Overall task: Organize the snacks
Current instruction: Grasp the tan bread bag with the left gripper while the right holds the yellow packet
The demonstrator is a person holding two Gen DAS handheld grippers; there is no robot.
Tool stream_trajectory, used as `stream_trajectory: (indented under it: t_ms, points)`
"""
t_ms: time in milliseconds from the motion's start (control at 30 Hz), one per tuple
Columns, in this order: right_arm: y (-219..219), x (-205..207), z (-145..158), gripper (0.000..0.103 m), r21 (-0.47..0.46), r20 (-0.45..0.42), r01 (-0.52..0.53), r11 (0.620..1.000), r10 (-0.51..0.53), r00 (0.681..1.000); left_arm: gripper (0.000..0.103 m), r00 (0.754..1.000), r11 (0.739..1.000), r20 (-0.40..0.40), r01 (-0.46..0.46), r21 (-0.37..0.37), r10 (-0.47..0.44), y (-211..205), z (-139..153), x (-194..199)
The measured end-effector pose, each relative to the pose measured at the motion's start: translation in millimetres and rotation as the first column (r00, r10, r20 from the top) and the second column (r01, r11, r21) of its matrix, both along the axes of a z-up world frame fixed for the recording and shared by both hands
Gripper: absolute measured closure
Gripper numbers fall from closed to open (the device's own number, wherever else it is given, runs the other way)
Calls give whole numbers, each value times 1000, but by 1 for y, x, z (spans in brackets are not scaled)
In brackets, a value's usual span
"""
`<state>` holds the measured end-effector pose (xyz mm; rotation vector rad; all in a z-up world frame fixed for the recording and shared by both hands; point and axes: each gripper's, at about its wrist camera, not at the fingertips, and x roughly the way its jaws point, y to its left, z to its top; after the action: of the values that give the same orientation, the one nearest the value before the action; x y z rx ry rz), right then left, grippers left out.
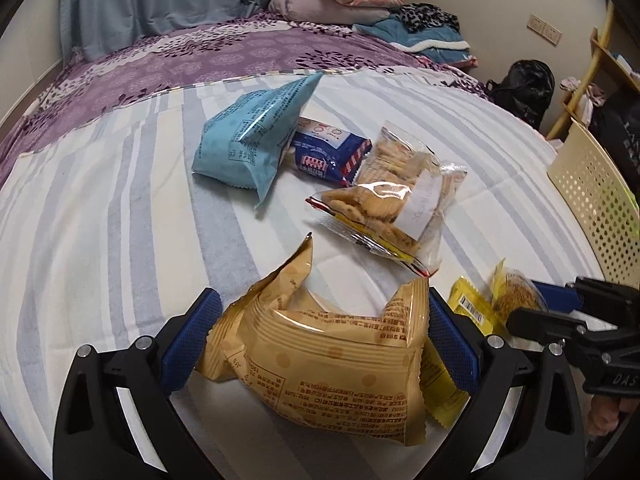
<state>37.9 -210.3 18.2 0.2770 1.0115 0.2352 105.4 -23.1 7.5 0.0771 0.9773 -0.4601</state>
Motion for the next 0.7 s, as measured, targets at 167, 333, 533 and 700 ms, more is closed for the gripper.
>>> stream_trajectory:
  t_ms: [167,333,533,700]
  points:
    - [8,-1,1,55,-29,7,-14,999,14,1000,3,999,999,32,40,30,-41,-3,-4,-7]
    - [10,-3,1,55,-53,13,-23,998,24,1000,5,998,998,47,34,57,-37,-6,-4,-9]
    - [14,-7,5,61,-106,31,-39,994,42,999,21,996,999,92,-9,41,5,4,12,-17]
    - [13,-11,10,63,-103,44,-37,994,41,998,22,996,998,73,-57,-27,59,24,22,-23]
